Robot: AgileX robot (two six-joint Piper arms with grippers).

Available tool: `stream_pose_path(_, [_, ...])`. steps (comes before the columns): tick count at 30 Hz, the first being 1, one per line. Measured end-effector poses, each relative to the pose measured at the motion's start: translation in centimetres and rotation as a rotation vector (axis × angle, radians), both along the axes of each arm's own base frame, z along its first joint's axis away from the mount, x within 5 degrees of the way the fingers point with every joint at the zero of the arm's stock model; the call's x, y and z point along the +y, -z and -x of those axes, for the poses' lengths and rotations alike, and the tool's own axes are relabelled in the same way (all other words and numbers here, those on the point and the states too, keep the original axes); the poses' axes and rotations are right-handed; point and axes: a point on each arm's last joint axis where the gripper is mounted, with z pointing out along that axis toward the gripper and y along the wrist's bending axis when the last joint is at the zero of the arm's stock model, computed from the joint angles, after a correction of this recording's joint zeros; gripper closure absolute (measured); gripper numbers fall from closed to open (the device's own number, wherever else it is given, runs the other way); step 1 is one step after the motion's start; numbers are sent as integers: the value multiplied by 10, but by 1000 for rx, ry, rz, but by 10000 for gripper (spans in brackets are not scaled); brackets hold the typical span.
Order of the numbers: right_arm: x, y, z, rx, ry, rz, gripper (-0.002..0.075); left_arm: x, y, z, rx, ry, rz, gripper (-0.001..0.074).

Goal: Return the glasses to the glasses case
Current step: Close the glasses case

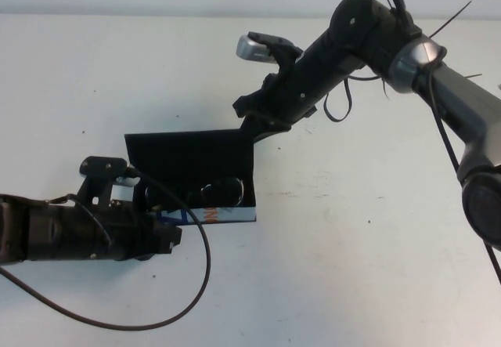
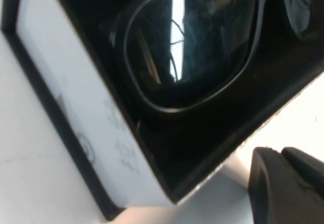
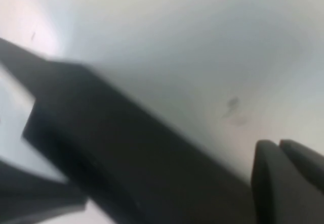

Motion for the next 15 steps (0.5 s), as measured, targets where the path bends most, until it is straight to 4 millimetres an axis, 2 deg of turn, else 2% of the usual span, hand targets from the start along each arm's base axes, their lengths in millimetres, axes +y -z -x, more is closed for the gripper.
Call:
stream_pose_path(4, [13, 2, 18, 15, -57, 28, 737, 0, 0, 0, 0, 0, 0, 735])
stream_pose_path(7, [20, -6, 30, 0, -91, 50, 738, 0, 0, 0, 2, -2, 1, 735])
stream_pose_path(12, [22, -26, 45, -28, -105, 77, 738, 0, 0, 0, 2, -2, 1, 735])
stream_pose_path(15, [18, -29, 57, -6, -111, 96, 738, 0, 0, 0, 2, -2, 1, 735])
